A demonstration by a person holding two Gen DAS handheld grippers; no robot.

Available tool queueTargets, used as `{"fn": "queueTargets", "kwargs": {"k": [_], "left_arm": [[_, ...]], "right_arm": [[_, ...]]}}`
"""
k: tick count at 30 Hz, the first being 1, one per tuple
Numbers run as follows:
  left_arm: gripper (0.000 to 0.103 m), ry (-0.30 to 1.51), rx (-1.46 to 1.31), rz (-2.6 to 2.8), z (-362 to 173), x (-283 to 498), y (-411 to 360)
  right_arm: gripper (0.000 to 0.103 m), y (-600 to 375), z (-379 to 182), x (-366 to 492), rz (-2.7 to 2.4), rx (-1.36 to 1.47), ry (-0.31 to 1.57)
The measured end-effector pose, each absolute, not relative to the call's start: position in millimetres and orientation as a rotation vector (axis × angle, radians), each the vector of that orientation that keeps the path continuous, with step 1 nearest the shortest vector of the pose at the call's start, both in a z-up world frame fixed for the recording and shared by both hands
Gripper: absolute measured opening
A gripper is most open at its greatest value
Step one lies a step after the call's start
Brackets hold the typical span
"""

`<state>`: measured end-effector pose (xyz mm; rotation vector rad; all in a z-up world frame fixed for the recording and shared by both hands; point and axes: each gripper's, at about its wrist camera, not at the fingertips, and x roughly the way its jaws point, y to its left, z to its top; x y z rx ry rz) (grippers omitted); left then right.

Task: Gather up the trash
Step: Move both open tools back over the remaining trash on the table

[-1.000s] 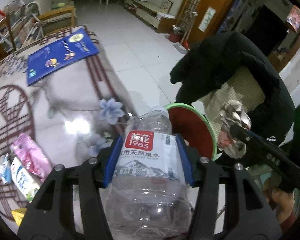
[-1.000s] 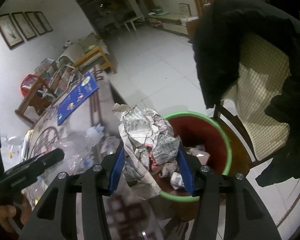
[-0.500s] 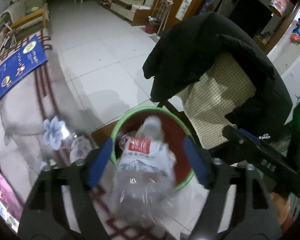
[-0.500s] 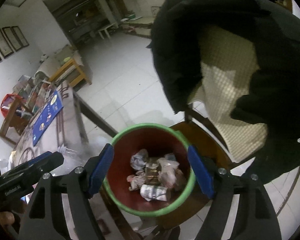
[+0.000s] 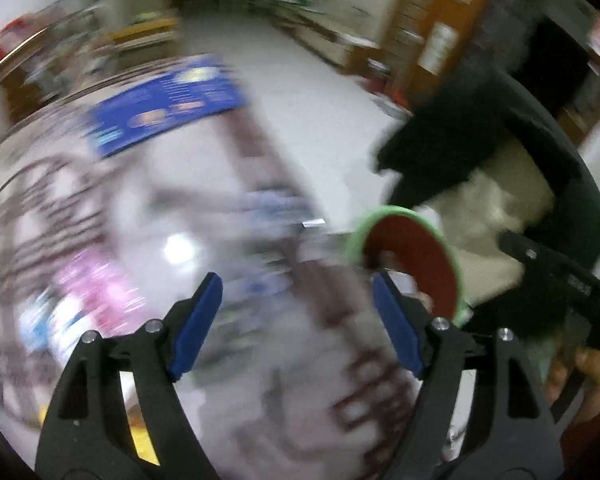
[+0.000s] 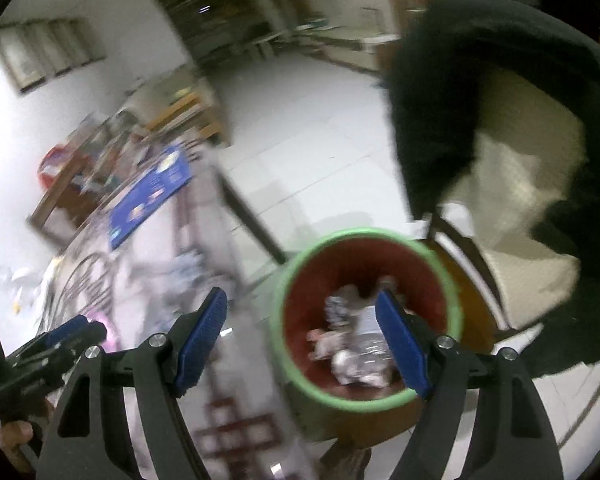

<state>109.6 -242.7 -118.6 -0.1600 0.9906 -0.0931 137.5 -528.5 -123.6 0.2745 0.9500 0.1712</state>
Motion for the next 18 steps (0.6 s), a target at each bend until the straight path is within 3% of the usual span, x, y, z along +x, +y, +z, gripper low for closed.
{"fn": "queueTargets", "kwargs": {"k": [8, 18], "left_arm": [[0.075, 1.026, -0.312, 0.297, -135, 60, -79], [0.075, 1.149, -0.415, 0.244, -190, 77, -17]], "right_arm": [[0.075, -397, -134, 130, 0.517, 0.138, 1.084], [0.075, -282, -135, 108, 0.697, 0.079, 1.149]]}}
